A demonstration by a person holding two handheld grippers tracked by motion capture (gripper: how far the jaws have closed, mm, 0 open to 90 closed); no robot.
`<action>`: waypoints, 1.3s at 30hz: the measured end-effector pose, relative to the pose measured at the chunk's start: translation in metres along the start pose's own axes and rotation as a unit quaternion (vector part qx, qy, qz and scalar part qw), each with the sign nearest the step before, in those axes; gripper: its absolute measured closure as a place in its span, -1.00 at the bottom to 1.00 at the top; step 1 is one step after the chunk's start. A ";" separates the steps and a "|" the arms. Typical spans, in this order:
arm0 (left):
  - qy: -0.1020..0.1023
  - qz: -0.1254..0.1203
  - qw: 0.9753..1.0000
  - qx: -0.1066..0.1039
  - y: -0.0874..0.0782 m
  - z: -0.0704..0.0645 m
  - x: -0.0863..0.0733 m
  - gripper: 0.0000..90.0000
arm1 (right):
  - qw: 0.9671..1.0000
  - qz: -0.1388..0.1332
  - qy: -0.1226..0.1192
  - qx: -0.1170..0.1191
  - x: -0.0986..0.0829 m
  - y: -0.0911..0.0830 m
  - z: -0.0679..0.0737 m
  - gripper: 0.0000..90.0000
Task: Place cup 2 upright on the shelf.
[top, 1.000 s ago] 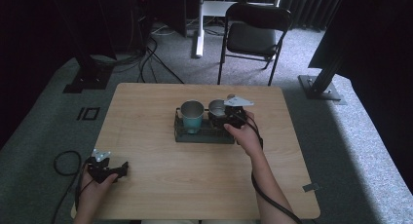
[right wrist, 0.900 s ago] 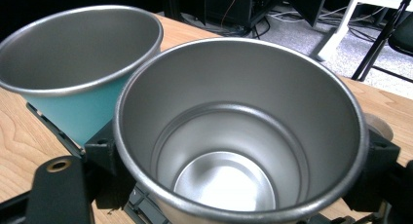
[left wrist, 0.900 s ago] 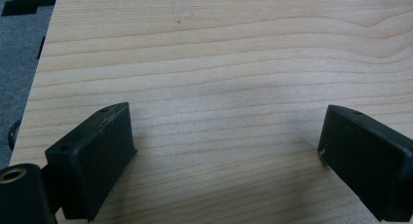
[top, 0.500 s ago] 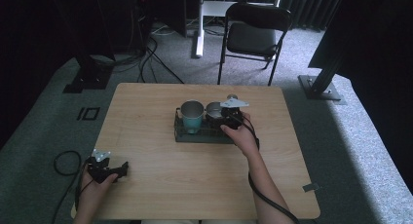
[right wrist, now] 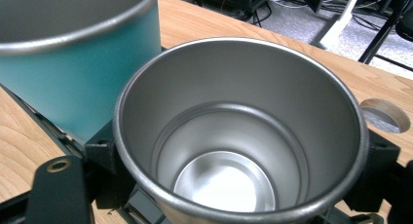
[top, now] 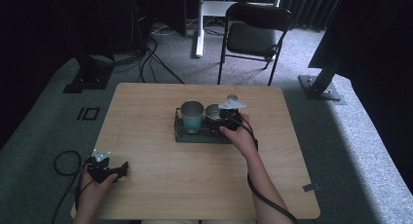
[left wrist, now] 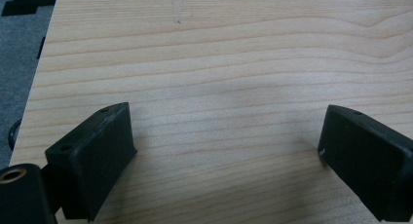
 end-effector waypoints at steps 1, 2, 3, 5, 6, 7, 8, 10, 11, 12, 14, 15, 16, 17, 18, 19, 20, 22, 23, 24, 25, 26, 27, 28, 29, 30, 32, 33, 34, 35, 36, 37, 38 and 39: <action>0.000 0.000 1.000 0.000 0.000 0.000 0.000 -0.85 | 1.000 0.002 -0.001 0.000 -0.001 0.000 0.000 -0.60; 0.000 0.000 1.000 0.000 0.000 0.000 0.000 -0.85 | 1.000 0.002 0.001 0.001 -0.001 0.001 0.000 -0.60; 0.000 0.000 1.000 0.000 0.000 0.000 0.000 -0.85 | 1.000 0.002 0.001 0.001 -0.002 0.001 0.000 -0.60; 0.000 0.000 1.000 0.000 0.000 0.000 0.000 -0.85 | 1.000 0.002 0.000 0.000 -0.003 0.002 0.000 -0.60; 0.000 0.000 1.000 0.000 0.000 0.000 0.000 -0.85 | 1.000 0.004 0.000 0.000 -0.003 0.002 0.000 -0.60; 0.000 0.000 1.000 0.000 0.000 0.000 0.000 -0.85 | 1.000 0.007 -0.001 0.000 -0.003 0.003 0.000 -0.60; 0.000 0.000 1.000 0.000 0.000 0.000 0.000 -0.85 | 1.000 0.008 -0.003 -0.001 -0.004 0.003 0.000 -0.60; 0.000 0.000 1.000 0.000 0.000 0.000 0.000 -0.85 | 1.000 0.010 -0.004 -0.002 -0.005 0.004 0.001 -0.60; 0.000 0.000 1.000 0.000 0.000 0.000 0.000 -0.85 | 1.000 0.009 -0.001 -0.002 -0.005 0.004 0.000 -0.60; 0.000 0.000 1.000 0.000 0.000 0.000 0.000 -0.85 | 1.000 0.009 0.001 -0.002 -0.006 0.004 0.000 -0.60; 0.000 0.000 1.000 0.000 0.000 0.000 0.000 -0.85 | 1.000 0.009 -0.001 -0.001 -0.006 0.004 0.000 -0.60; 0.000 0.000 1.000 0.000 0.000 0.000 0.000 -0.85 | 1.000 0.010 -0.002 -0.001 -0.006 0.003 0.000 -0.60; 0.000 0.000 1.000 0.000 0.000 0.000 0.000 -0.85 | 1.000 0.010 -0.001 -0.001 -0.007 0.003 0.000 -0.60; 0.000 0.000 1.000 0.000 0.000 0.000 0.000 -0.85 | 1.000 0.009 -0.001 -0.001 -0.007 0.003 -0.001 -0.60; 0.000 0.000 1.000 0.000 0.000 0.000 0.000 -0.85 | 1.000 0.010 -0.002 -0.002 -0.008 0.003 -0.001 -0.60; 0.000 0.000 1.000 0.000 0.000 0.000 0.000 -0.85 | 1.000 0.009 -0.001 -0.001 -0.008 0.003 -0.001 -0.60; 0.000 0.000 1.000 0.000 0.000 0.000 0.000 -0.85 | 1.000 0.008 -0.001 -0.002 -0.008 0.003 -0.001 -0.60; 0.000 0.000 1.000 0.000 0.000 0.000 0.000 -0.85 | 1.000 0.008 -0.002 -0.002 -0.008 0.003 -0.001 -0.60; 0.000 0.000 1.000 0.000 0.000 0.000 0.000 -0.85 | 1.000 0.008 -0.002 -0.002 -0.008 0.003 -0.001 -0.60; 0.000 0.000 1.000 0.000 0.000 0.000 0.000 -0.85 | 1.000 0.008 -0.002 -0.002 -0.008 0.003 -0.001 -0.60; 0.000 0.000 1.000 0.000 0.000 0.000 0.000 -0.85 | 1.000 0.009 -0.001 -0.002 -0.008 0.003 -0.001 -0.60; 0.000 0.000 1.000 0.000 0.000 0.000 0.000 -0.85 | 1.000 0.009 0.001 -0.002 -0.008 0.003 -0.001 -0.60; 0.000 -0.001 1.000 0.000 0.000 0.000 0.000 -0.85 | 1.000 0.010 0.003 -0.001 -0.008 0.002 -0.001 -0.60; 0.000 0.000 1.000 0.000 0.000 0.000 0.000 -0.85 | 1.000 0.011 0.004 0.001 -0.008 0.002 -0.001 -0.60; 0.000 0.000 1.000 0.000 0.000 0.000 0.000 -0.85 | 1.000 0.012 0.004 0.002 -0.008 0.002 -0.001 -0.61; 0.000 0.000 1.000 0.000 0.000 0.000 0.000 -0.85 | 1.000 0.012 0.005 0.001 -0.008 0.001 -0.001 -0.61; 0.000 0.000 1.000 0.000 0.000 0.000 0.000 -0.85 | 1.000 0.009 0.010 0.003 -0.008 0.000 -0.001 -0.65; 0.000 0.000 1.000 0.000 0.000 0.000 0.000 -0.85 | 1.000 0.007 0.010 0.003 -0.008 -0.001 -0.002 -0.65; 0.000 0.000 1.000 0.000 0.000 0.000 0.000 -0.85 | 1.000 0.006 0.012 0.001 -0.008 -0.002 -0.002 -0.65; 0.000 0.000 1.000 0.000 0.000 0.000 0.000 -0.85 | 1.000 0.006 0.012 0.001 -0.008 -0.002 -0.002 -0.65; 0.000 0.000 1.000 0.000 0.000 0.000 0.000 -0.85 | 1.000 0.005 0.011 0.002 -0.007 -0.005 -0.002 -0.72; 0.000 0.000 1.000 0.000 0.000 0.000 0.000 -0.85 | 1.000 0.005 0.008 0.002 -0.007 -0.006 -0.002 -0.71; 0.000 -0.001 1.000 0.000 0.000 0.000 0.000 -0.85 | 1.000 0.005 0.005 0.003 -0.007 -0.007 -0.002 -0.71; 0.000 -0.001 1.000 0.000 0.000 0.000 0.000 -0.85 | 1.000 0.005 0.005 0.003 -0.007 -0.007 -0.002 -0.71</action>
Point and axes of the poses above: each handheld gripper's, and its own axes: y roughly forward along the jaws, x roughly out of its top, z roughly to its left, the point moved 2 cm from there along y, roughly forward along the jaws
